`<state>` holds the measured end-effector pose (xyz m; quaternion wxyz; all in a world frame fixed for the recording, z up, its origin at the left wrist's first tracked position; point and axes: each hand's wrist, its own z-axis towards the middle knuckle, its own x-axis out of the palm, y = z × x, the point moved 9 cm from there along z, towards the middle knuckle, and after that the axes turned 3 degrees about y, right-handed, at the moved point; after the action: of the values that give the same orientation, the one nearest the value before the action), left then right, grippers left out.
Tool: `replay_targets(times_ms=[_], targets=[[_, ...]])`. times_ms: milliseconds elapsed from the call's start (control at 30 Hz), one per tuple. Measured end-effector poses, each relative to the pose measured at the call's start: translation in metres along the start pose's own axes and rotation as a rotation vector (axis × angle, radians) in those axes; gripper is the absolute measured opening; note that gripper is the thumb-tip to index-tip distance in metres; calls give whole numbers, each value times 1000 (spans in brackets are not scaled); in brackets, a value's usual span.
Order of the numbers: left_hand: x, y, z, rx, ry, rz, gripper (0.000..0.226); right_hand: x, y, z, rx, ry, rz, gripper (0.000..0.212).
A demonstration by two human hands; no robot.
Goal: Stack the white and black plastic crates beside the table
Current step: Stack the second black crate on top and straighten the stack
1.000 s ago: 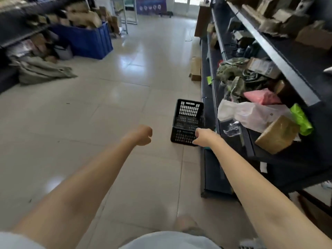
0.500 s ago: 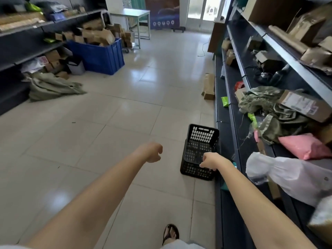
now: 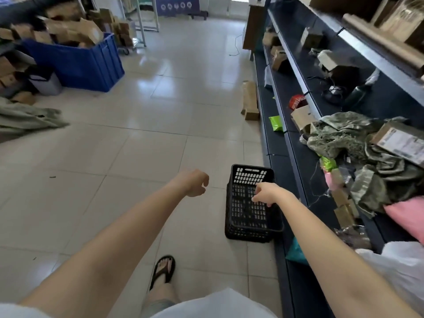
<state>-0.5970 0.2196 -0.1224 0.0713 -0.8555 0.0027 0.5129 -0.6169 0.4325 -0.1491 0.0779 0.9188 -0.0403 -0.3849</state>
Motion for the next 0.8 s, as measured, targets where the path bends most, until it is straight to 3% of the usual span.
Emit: replay_targets(times_ms=[367, 667, 800], targets=[[-82, 57, 199, 290, 132, 104, 32, -66, 35, 104, 217, -40, 331, 39], [-109, -33, 320, 575, 209, 332, 33, -82, -47, 161, 452, -75, 568, 37], [-105, -61, 362, 663, 263, 489, 35, -80, -71, 173, 533, -57, 681, 26]])
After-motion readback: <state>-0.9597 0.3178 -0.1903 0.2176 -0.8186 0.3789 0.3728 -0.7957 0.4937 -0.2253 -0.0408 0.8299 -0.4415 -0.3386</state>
